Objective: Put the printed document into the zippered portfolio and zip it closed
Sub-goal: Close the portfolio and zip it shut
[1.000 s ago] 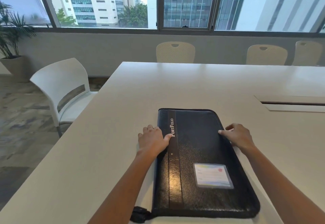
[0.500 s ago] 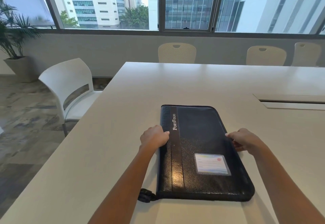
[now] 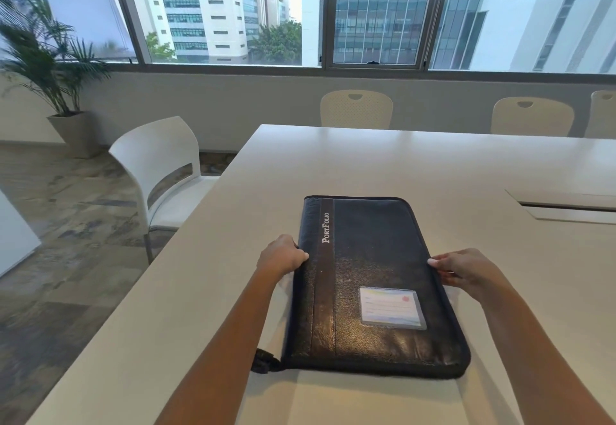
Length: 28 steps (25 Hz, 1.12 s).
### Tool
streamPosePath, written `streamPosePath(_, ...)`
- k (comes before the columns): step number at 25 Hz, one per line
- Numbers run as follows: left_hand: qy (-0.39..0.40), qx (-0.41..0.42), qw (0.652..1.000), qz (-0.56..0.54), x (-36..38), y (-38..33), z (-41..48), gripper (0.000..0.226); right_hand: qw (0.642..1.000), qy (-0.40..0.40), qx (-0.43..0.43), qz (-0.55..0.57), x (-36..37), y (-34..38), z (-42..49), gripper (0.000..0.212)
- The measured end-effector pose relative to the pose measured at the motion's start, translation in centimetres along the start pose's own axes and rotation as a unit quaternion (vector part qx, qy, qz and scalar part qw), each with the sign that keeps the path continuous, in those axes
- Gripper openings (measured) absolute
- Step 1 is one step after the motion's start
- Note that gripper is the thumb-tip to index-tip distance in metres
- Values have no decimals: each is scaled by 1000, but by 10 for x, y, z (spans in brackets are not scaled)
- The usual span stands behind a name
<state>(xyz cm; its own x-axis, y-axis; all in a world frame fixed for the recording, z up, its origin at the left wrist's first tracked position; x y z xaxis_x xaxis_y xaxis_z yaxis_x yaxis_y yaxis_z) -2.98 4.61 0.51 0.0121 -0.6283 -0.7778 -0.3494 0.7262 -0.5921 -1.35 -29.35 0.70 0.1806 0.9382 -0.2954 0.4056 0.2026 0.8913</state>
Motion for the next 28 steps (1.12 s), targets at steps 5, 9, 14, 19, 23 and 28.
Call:
streamPosePath(5,-25,-12,999,-21,-51,30,21,29,999,35,-15,15,58,19,-9,17)
streamPosePath(9,-28,-37,998,-37,-84,59,33,29,997,59,-22,40,108,27,-12,17)
streamPosePath(14,-31,-57,997,-39,-110,95,50,30,997,63,-17,36,161,30,-16,15)
streamPosePath(19,-16,-62,998,-4,-114,119,62,31,998,42,-35,-5,189,32,-16,12)
streamPosePath(23,-18,-51,999,9,-118,130,73,31,998,25,-54,-37,198,33,-15,13)
streamPosePath(28,-20,-44,999,13,-118,138,83,33,991,-3,-89,-105,203,32,-13,12)
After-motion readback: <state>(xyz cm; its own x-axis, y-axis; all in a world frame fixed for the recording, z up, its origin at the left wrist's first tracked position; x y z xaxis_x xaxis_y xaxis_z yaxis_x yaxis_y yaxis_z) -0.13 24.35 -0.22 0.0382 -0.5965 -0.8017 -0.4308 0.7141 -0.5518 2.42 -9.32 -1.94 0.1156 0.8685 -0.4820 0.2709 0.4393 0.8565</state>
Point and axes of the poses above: each hand's wrist, its own z-axis towards the middle knuckle, its own x-axis out of the palm, y = z × x, the point moved 3 cm from there along z, towards the middle knuckle, and after that the axes turned 4 degrees about -y, right-handed, at the moved point
